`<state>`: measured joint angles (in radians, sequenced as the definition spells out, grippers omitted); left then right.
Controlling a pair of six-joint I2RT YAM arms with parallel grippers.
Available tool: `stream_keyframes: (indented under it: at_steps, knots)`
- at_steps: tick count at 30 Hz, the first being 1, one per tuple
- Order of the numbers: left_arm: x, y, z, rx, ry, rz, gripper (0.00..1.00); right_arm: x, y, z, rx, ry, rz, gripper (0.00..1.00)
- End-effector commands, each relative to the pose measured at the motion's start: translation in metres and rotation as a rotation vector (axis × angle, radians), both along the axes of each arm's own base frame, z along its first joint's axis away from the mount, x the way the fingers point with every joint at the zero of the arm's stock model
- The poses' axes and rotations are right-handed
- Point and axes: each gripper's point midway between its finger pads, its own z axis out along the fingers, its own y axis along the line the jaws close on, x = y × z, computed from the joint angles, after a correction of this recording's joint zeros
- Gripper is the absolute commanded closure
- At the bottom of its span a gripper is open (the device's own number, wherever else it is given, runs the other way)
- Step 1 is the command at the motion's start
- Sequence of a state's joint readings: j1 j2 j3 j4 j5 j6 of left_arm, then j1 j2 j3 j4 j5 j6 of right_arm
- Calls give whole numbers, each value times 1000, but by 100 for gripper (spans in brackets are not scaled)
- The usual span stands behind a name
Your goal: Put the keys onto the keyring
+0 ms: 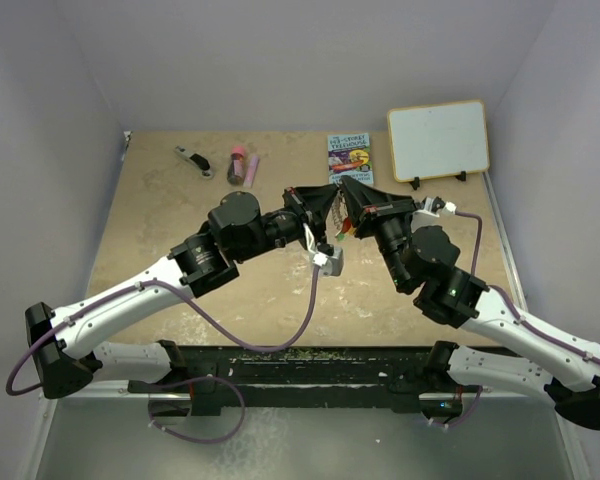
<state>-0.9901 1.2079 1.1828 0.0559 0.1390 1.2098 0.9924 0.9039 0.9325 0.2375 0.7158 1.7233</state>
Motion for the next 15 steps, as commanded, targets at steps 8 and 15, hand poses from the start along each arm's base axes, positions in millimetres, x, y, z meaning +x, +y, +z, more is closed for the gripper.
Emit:
stream_keyframes:
  at_steps: [8,15]
  knots:
    - [-19,19,41,-142,85,-6,69,-3,-17,26,10,-49,-49,100]
    - [-24,18,64,-271,220,-42,64,-3,-14,32,-43,-82,-52,100]
